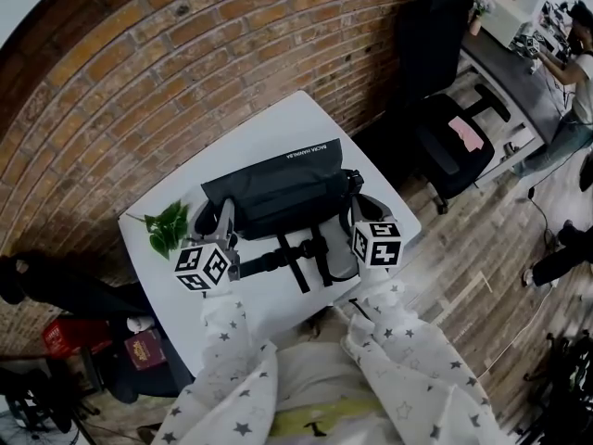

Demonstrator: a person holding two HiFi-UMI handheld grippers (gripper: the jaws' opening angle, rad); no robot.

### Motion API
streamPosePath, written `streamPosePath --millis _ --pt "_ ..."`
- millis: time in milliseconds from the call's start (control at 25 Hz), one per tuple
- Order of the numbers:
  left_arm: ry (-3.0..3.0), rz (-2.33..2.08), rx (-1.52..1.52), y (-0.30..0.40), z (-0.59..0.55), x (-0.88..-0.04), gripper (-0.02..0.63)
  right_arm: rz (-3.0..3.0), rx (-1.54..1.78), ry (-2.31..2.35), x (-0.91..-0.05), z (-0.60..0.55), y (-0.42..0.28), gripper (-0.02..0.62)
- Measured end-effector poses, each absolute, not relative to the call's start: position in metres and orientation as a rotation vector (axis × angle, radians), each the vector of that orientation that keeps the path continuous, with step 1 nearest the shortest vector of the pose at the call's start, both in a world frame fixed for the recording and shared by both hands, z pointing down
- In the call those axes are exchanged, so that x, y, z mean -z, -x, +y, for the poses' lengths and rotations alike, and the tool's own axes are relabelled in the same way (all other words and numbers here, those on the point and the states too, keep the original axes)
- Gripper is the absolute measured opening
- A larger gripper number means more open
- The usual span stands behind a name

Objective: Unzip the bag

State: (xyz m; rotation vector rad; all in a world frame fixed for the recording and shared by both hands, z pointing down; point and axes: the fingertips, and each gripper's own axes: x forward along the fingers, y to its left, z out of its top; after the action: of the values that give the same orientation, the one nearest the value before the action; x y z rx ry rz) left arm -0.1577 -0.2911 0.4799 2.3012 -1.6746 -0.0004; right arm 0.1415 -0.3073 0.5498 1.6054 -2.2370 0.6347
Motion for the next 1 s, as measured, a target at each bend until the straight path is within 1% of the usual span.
streamPosePath --millis 360,480,600,680,720,760,880,1000 --pt "-2.281 -1.686 0.019 0.158 -0.29 -0.479 0.145 -2.268 -0.666 -1.564 -0.553 -0.306 -0.139 0.023" --pt "-2.269 -1.682 0.013 0.16 -0.287 -0.477 0.168 -2.32 -0.717 -1.488 -0.555 -0.304 -0.137 0.035" --pt "-2.282 -1.651 -0.052 0.161 -0.276 -0.482 0.181 -2.396 -0.718 -1.454 -0.548 -0.299 -0.14 0.111" --pt "-2.271 -1.643 -0.067 0.164 -0.265 -0.485 0.181 -2.458 -0.709 -1.436 -0.54 -0.296 -0.142 0.147" --pt "-2.265 -1.642 -0.066 0.164 -0.259 -0.486 0.181 -2.488 -0.701 -1.43 -0.535 -0.295 -0.143 0.153" --pt "-2.265 -1.642 -0.071 0.164 -0.255 -0.486 0.179 -2.513 -0.691 -1.431 -0.53 -0.294 -0.145 0.153" --pt "-2.277 -1.659 -0.107 0.162 -0.245 -0.483 0.112 -2.559 -0.662 -1.462 -0.513 -0.292 -0.15 0.131" --pt "-2.288 -1.678 -0.09 0.158 -0.238 -0.475 0.06 -2.61 -0.632 -1.473 -0.494 -0.291 -0.151 0.067"
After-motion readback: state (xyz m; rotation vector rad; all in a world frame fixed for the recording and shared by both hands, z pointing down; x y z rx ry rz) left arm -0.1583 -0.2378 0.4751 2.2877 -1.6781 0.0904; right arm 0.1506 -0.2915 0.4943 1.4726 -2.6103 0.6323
